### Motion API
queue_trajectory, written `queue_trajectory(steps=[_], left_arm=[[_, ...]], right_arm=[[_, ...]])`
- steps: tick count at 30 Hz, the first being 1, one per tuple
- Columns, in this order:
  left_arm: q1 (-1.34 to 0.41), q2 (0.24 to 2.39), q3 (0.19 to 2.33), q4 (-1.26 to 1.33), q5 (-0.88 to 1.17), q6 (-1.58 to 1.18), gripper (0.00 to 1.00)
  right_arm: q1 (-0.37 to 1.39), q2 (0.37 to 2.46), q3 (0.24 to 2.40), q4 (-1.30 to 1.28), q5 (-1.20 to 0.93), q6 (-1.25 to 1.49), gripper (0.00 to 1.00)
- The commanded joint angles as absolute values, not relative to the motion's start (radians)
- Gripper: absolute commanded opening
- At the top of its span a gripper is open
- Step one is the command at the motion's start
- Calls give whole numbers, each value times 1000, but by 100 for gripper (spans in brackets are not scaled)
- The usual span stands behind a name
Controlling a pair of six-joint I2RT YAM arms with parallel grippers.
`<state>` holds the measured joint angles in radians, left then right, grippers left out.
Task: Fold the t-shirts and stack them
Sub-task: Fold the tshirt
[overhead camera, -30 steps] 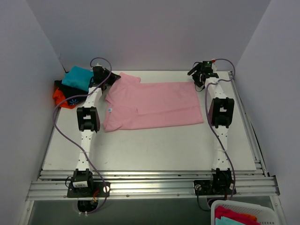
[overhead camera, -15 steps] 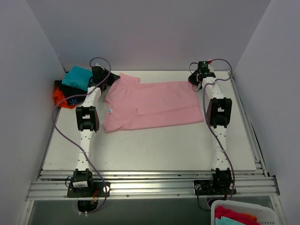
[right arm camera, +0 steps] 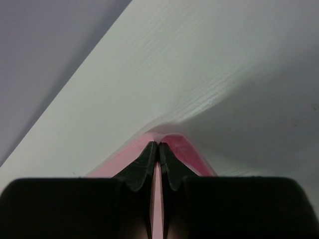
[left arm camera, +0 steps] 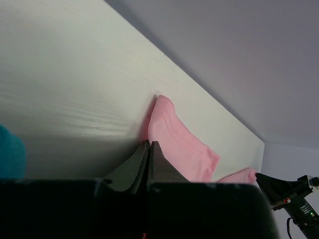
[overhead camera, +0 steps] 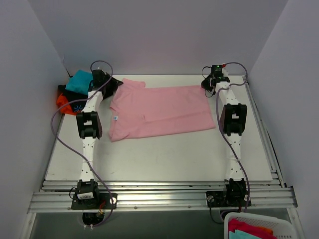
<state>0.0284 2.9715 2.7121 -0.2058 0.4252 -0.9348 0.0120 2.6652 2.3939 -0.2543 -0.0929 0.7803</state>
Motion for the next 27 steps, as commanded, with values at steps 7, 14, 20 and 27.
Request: queue_trajectory(steps=[7, 14, 20, 27], left_arm=[[61, 2797, 2654, -288, 416, -864, 2], [52, 2695, 2623, -293, 437, -842, 2], [32, 2593, 2571, -314, 439, -805, 2], [11, 2474, 2493, -360, 442, -752, 2]], right_arm=[[-32, 2577, 2405, -232, -112, 772, 0], [-34, 2537, 2399, -201, -158, 788, 0], [-34, 2467, 2335, -181, -189, 781, 0], [-34, 2346, 2200, -133, -227, 773, 0]])
